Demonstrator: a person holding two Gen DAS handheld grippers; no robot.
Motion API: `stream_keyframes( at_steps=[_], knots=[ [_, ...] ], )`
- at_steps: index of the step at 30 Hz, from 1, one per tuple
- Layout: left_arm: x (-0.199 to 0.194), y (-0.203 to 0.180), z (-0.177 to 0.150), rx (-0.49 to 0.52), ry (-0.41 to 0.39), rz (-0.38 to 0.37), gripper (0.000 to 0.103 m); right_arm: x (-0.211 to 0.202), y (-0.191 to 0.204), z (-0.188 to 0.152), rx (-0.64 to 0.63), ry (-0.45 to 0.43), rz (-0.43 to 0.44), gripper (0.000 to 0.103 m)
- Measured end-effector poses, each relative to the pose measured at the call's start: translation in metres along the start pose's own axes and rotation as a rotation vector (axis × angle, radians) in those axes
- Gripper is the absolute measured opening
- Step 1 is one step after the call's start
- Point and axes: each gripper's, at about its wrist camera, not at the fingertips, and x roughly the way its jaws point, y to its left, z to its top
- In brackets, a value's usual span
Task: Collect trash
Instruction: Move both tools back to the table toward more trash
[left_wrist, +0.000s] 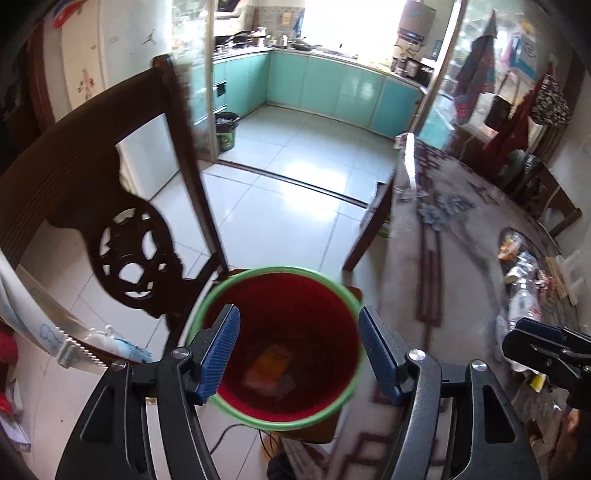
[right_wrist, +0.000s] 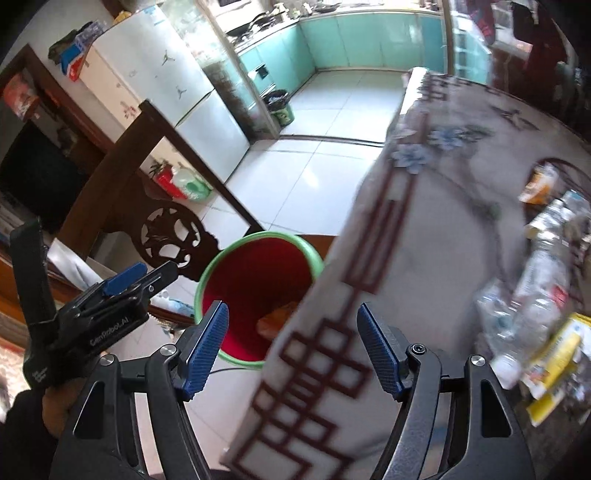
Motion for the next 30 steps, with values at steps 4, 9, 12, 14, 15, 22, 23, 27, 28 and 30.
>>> stream_keyframes(
  at_steps=[4, 9, 12, 14, 15, 22, 23, 27, 28, 30],
  knots=[
    [-0.01, -0.043, -0.005, 0.047, -0.013, -0.031, 0.066, -0.031, -0.035, -0.015, 0.019, -0.033, -0.064, 0.073],
    [-0.026, -0.098, -0.016, 0.102, -0.027, -0.066, 0.066, -0.075, -0.108, -0.042, 0.079, -0.065, -0.184, 0.073],
    [-0.036, -0.134, -0.025, 0.144, -0.03, -0.105, 0.066, -0.099, -0.16, -0.061, 0.164, -0.081, -0.268, 0.073],
    [-0.043, -0.161, -0.032, 0.183, -0.034, -0.133, 0.066, -0.113, -0.197, -0.078, 0.229, -0.085, -0.302, 0.073],
    [-0.046, -0.173, -0.035, 0.196, -0.034, -0.147, 0.066, -0.12, -0.22, -0.087, 0.257, -0.075, -0.325, 0.073],
    [-0.053, -0.264, -0.056, 0.259, 0.014, -0.261, 0.066, -0.101, -0.282, -0.117, 0.149, 0.118, -0.405, 0.075],
    [-0.052, -0.283, -0.059, 0.272, 0.033, -0.284, 0.066, -0.097, -0.288, -0.12, 0.14, 0.125, -0.402, 0.075],
    [-0.047, -0.336, -0.075, 0.334, 0.077, -0.339, 0.066, -0.087, -0.308, -0.133, 0.134, 0.145, -0.362, 0.064],
    [-0.045, -0.348, -0.079, 0.348, 0.089, -0.354, 0.066, -0.089, -0.312, -0.135, 0.145, 0.13, -0.335, 0.06],
    [-0.041, -0.368, -0.085, 0.368, 0.106, -0.369, 0.066, -0.096, -0.315, -0.138, 0.162, 0.107, -0.308, 0.053]
  ],
)
